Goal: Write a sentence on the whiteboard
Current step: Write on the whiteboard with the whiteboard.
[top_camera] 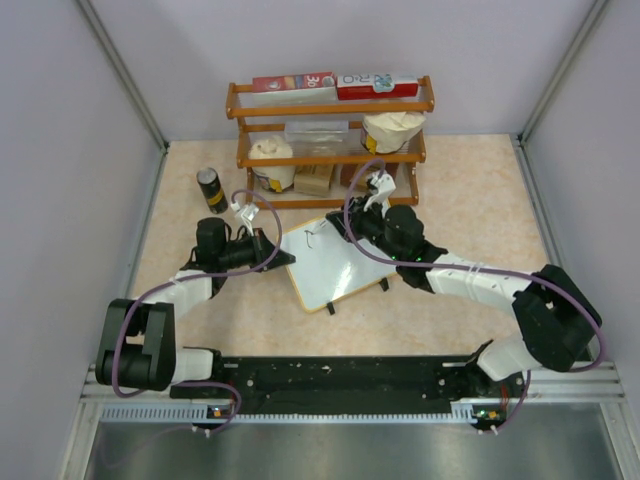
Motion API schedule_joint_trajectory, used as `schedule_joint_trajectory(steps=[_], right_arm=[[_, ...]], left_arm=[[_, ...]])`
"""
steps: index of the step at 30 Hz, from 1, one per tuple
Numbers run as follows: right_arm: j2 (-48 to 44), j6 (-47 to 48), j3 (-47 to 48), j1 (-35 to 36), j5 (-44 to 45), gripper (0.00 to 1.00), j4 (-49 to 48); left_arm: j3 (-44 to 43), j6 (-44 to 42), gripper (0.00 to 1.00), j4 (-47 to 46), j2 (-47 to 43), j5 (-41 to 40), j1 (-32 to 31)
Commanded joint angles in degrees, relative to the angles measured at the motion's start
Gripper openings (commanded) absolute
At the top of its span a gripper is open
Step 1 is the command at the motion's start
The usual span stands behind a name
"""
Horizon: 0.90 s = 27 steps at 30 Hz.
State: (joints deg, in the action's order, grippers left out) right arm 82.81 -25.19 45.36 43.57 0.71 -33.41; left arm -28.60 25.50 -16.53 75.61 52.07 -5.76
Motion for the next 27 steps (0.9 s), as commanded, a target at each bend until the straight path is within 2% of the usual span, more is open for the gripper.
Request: schedule_joint_trajectory(steps=[1, 17, 27], right_arm=[[0.2, 1.0, -1.2, -0.9, -1.9, 0.00, 1.0], [2.1, -1.7, -0.7, -0.8, -5.8, 0.00, -1.1], [-0.8, -1.1, -3.1, -1.0, 0.8, 0.00, 1.9]], left_arm=[[2.0, -7.9, 0.00, 2.0, 0.4, -11.3, 0.1], [2.1, -8.0, 0.00, 1.9, 0.2, -11.2, 0.1], [2.2, -7.9, 0.00, 1.9, 0.0, -11.3, 0.1]])
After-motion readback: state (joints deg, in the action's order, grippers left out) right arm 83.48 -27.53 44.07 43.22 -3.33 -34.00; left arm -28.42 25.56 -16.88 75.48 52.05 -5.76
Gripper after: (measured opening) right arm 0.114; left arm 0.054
